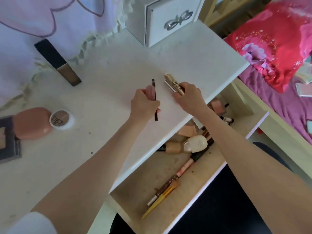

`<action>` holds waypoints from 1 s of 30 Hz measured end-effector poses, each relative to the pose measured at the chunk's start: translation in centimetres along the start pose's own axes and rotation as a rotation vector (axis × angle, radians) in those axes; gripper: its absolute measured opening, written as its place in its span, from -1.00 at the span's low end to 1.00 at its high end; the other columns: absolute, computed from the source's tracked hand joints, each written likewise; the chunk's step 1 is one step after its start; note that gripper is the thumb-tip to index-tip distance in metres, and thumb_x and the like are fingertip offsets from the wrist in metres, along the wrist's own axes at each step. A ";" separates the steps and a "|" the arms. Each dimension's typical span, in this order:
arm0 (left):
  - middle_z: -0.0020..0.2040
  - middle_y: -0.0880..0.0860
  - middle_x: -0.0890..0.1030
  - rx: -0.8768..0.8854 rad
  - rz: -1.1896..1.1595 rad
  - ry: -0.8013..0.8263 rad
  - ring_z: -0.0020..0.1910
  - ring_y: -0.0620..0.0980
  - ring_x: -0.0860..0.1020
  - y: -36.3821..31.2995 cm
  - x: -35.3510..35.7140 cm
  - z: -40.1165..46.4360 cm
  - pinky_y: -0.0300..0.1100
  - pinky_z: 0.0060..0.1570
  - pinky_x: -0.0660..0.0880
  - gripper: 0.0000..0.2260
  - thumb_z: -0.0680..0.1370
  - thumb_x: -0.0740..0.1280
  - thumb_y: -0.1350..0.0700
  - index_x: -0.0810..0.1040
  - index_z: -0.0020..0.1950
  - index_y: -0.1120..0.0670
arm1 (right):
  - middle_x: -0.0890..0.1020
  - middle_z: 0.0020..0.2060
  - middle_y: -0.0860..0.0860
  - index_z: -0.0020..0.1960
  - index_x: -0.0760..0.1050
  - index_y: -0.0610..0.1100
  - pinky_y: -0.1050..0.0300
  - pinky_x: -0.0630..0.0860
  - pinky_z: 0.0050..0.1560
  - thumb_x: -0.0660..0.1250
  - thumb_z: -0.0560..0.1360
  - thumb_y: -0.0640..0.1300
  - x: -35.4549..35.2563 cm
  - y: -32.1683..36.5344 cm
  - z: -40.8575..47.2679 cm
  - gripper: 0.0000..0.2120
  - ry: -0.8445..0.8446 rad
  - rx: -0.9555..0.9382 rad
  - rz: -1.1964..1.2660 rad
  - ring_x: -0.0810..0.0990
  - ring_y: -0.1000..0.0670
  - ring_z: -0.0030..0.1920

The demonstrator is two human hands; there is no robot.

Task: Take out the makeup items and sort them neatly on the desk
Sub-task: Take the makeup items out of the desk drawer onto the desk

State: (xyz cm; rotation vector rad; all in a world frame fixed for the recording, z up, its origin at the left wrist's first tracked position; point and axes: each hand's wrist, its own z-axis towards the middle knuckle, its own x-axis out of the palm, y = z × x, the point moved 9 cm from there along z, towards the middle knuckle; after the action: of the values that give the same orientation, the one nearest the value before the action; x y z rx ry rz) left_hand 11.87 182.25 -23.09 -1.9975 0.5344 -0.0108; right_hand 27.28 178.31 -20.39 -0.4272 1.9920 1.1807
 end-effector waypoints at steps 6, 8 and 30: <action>-0.26 -0.08 0.40 0.094 0.242 -0.186 -0.19 0.03 0.43 -4.5 -0.4 4.6 -0.16 -0.21 0.40 -0.81 0.48 0.25 0.12 0.37 0.05 0.15 | 0.45 -0.35 -0.02 0.06 0.52 -0.23 0.15 0.33 -0.36 0.28 0.51 -0.13 -0.2 2.3 5.9 -0.80 -0.048 0.009 0.056 0.43 -0.06 -0.23; -0.27 -0.06 0.36 0.067 0.227 -0.207 -0.21 0.04 0.41 -4.9 -0.5 5.7 -0.21 -0.35 0.34 -0.82 0.48 0.24 0.16 0.31 0.03 0.14 | 0.46 -0.35 -0.02 0.05 0.53 -0.23 0.20 0.31 -0.39 0.27 0.51 -0.12 -0.3 2.9 7.3 -0.79 -0.036 -0.001 0.053 0.43 -0.05 -0.23; -0.06 0.00 0.53 0.248 0.250 -0.102 0.07 0.06 0.47 -6.3 1.0 5.9 -0.24 -0.06 0.33 -0.84 0.55 0.22 0.17 0.46 0.12 0.12 | 0.62 0.12 0.00 0.20 0.55 -0.12 0.41 0.31 -0.01 0.11 0.56 -0.27 -2.0 2.8 8.5 -0.67 -0.101 -0.053 0.104 0.53 0.03 0.12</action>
State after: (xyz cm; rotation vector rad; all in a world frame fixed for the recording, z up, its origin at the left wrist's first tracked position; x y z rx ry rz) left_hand 16.51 189.29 -20.75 -1.6706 0.6795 0.1700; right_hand 30.64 186.80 -19.55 -0.2871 1.9195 1.2963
